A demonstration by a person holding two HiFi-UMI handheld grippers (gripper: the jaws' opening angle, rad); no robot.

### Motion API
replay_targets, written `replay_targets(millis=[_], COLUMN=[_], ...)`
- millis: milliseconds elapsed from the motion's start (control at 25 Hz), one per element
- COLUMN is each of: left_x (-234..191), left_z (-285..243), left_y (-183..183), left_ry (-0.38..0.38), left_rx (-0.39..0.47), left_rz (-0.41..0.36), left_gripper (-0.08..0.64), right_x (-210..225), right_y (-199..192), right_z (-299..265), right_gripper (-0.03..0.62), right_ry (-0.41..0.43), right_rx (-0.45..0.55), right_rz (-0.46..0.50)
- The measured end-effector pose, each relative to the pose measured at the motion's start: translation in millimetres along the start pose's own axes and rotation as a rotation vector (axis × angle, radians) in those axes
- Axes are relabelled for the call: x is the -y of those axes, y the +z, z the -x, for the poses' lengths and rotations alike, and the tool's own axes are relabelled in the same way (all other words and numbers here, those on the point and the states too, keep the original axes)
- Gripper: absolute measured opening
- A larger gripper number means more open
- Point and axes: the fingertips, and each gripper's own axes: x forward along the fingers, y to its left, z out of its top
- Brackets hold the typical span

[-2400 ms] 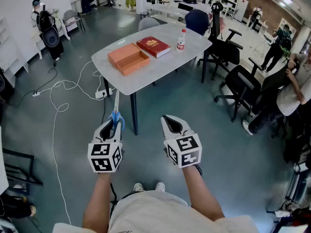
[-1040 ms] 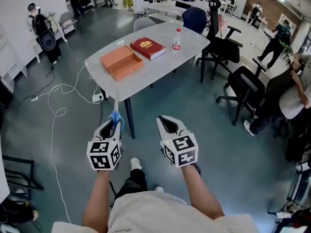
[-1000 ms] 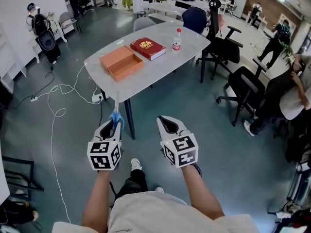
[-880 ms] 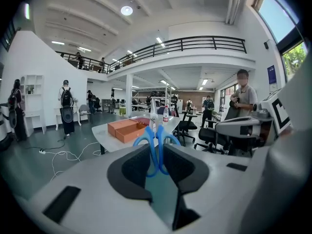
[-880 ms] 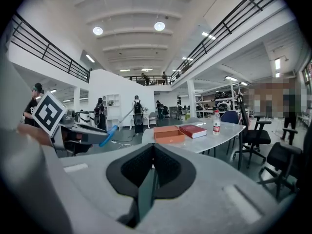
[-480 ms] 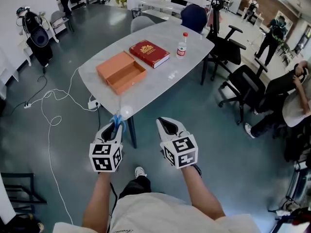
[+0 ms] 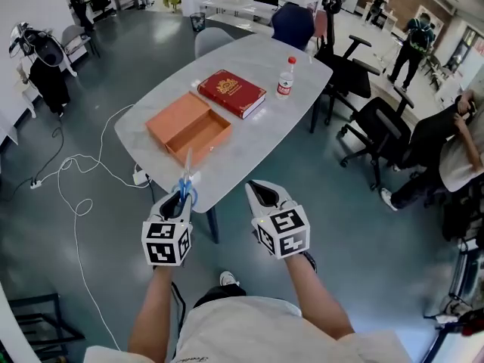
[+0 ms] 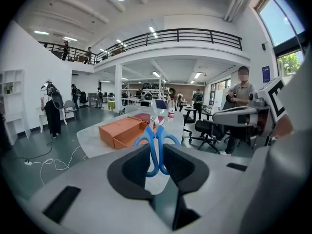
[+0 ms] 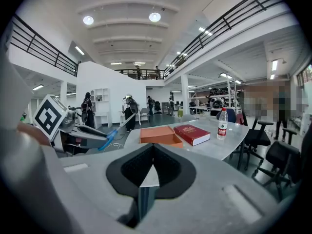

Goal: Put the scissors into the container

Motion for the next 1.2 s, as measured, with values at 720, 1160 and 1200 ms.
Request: replay_targets(millis=[720,1160,1200], left_x=[-51,-68,-69], left_z=[-80,-140,-146], left_y=[19,25,26], left_ry=[-0.096,-0.101,-0.101], left_rx=[-0.078,-0.167,-0.179], left_rz=[-0.127,-0.195,-0.204], left_gripper=[0.081,0.081,0.081], right_x=[29,69,74], right_y=[30,38,39], right_z=[-76,-130,-136], right_gripper=[0.005,0.005,0.005], right_ry=[-0.079,-0.032,-0.026], right_rx=[0.024,0.015,0.012], right_rz=[-0.005,-0.002,-0.002])
